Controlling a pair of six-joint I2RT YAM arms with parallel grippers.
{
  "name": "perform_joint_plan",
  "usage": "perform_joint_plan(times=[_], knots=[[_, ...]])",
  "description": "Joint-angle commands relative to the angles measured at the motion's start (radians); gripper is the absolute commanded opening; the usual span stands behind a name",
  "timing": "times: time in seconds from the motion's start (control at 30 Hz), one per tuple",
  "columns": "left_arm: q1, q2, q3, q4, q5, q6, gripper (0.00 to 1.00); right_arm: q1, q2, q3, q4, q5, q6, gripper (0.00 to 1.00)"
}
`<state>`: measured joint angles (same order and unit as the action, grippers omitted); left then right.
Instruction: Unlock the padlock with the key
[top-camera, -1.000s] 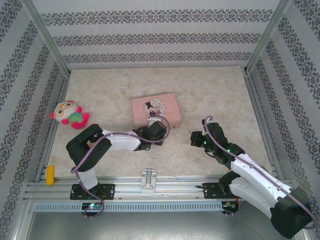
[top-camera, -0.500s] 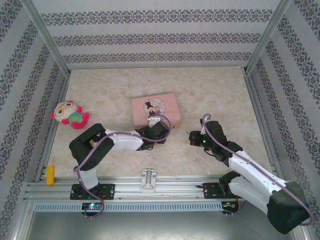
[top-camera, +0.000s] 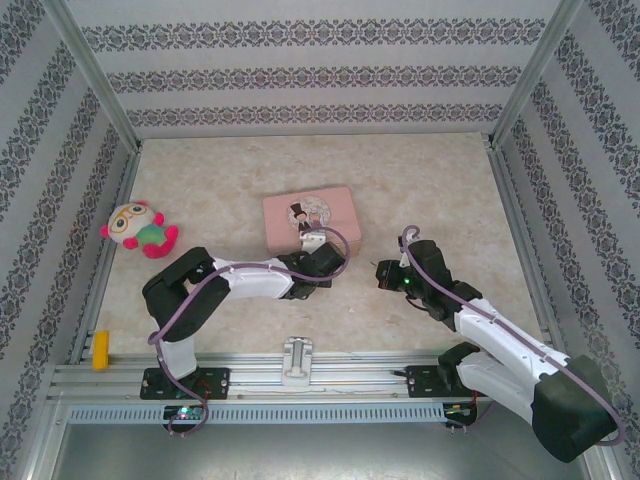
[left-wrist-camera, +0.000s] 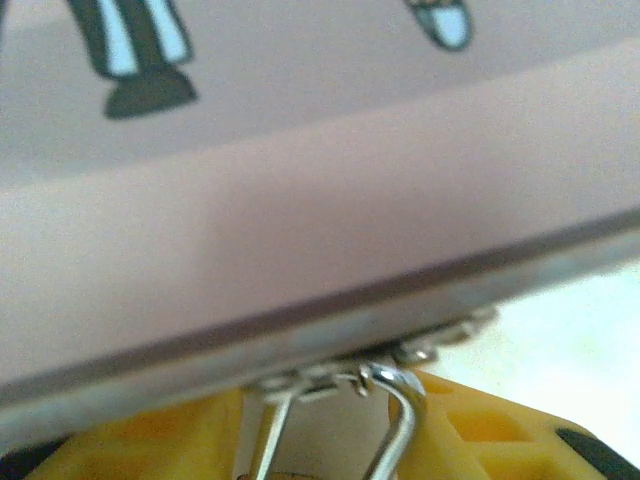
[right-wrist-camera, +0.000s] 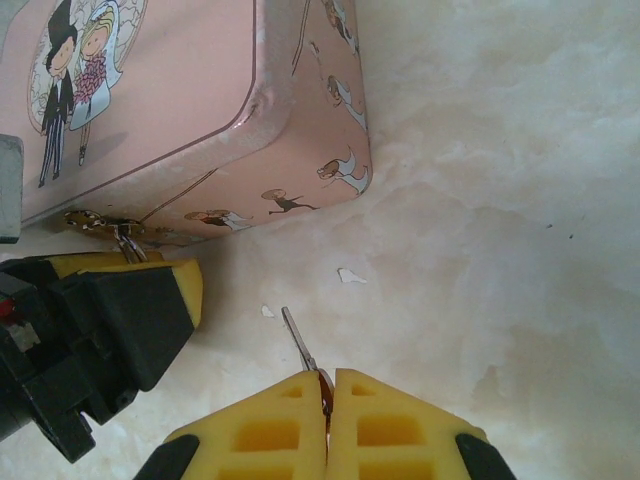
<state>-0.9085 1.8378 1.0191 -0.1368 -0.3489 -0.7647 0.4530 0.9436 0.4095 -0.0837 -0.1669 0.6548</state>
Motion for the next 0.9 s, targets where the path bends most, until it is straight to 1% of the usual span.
perform_joint_plan(times=[0.0, 0.17, 0.3, 0.37, 0.47, 0.5, 0.87], knots=[[-0.03, 0.022, 0.037, -0.046, 0.003, -0.001, 0.43, -0.011, 0.001, -0.02, 0.029, -0.012, -0.001, 0.0], [-0.034, 0.018, 0.032, -0.048, 0.009, -0.022, 0.43, -0.011, -0.011, -0.032, 0.032, -0.015, 0.003, 0.0], [-0.033, 0.015, 0.022, -0.061, -0.024, -0.026, 0.43, -0.013, -0.02, -0.041, 0.034, -0.01, 0.006, 0.0], [-0.032, 0.017, 0.025, -0.071, -0.042, -0.023, 0.45, -0.014, -0.024, -0.044, 0.036, -0.011, 0.008, 0.0], [-0.03, 0.029, 0.04, -0.082, -0.065, -0.022, 0.53, -0.014, -0.027, -0.044, 0.036, -0.011, 0.008, 0.0], [-0.031, 0.032, 0.045, -0.084, -0.07, -0.021, 0.53, -0.016, -0.028, -0.046, 0.036, -0.011, 0.008, 0.0], [-0.026, 0.083, 0.08, -0.087, -0.059, -0.026, 0.47, -0.02, -0.036, -0.051, 0.037, -0.013, 0.01, 0.0]])
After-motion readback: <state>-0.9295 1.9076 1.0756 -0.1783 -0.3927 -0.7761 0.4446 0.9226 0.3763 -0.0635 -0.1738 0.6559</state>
